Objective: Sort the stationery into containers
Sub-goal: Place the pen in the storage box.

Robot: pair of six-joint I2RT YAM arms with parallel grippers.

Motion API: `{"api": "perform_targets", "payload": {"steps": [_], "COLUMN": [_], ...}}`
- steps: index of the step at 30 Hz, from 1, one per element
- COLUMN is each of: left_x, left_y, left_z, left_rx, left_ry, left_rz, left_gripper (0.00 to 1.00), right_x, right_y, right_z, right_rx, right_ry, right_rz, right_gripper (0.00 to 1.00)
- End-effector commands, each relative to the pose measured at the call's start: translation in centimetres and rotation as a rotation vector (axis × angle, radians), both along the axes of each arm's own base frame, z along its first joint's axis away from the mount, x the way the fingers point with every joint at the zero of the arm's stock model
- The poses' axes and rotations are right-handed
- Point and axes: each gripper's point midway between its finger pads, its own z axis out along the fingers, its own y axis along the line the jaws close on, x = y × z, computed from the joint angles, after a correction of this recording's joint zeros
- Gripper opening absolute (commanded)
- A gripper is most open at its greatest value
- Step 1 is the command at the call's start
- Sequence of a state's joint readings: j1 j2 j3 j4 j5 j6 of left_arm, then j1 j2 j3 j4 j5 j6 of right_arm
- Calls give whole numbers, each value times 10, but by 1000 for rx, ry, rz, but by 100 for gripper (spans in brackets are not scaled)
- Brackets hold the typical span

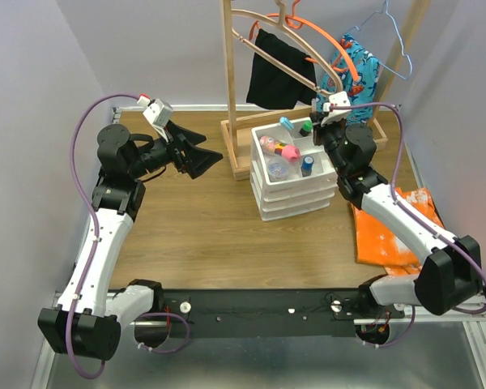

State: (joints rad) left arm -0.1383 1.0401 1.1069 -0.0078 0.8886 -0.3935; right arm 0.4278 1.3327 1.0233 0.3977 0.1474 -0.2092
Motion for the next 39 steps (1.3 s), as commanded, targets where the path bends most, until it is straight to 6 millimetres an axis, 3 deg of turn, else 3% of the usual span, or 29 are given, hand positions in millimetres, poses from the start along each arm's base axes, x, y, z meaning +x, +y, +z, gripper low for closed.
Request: {"api": "perform_targets", "payload": {"steps": [1, 13, 31, 39], "left_x": [3, 3, 3, 6], "left_y": [3, 2, 3, 2], "left_z": [0, 2, 4, 5], "left_rx": [-13, -16, -21, -31], "left_ry": [-2, -6, -13, -12], "left_rz": [23, 23, 24, 21], "left_gripper": [99, 99, 99, 99], "right_x": [-8, -11, -18, -19], "right_y": [-12, -24, -31, -29], "right_z": [-1, -7, -10, -1], "right_rx": [18, 8, -11, -14], "right_ry": [8, 32, 46, 47], "right_rz": [-38, -89, -114, -99], "right_gripper": [1, 1, 35, 38]}}
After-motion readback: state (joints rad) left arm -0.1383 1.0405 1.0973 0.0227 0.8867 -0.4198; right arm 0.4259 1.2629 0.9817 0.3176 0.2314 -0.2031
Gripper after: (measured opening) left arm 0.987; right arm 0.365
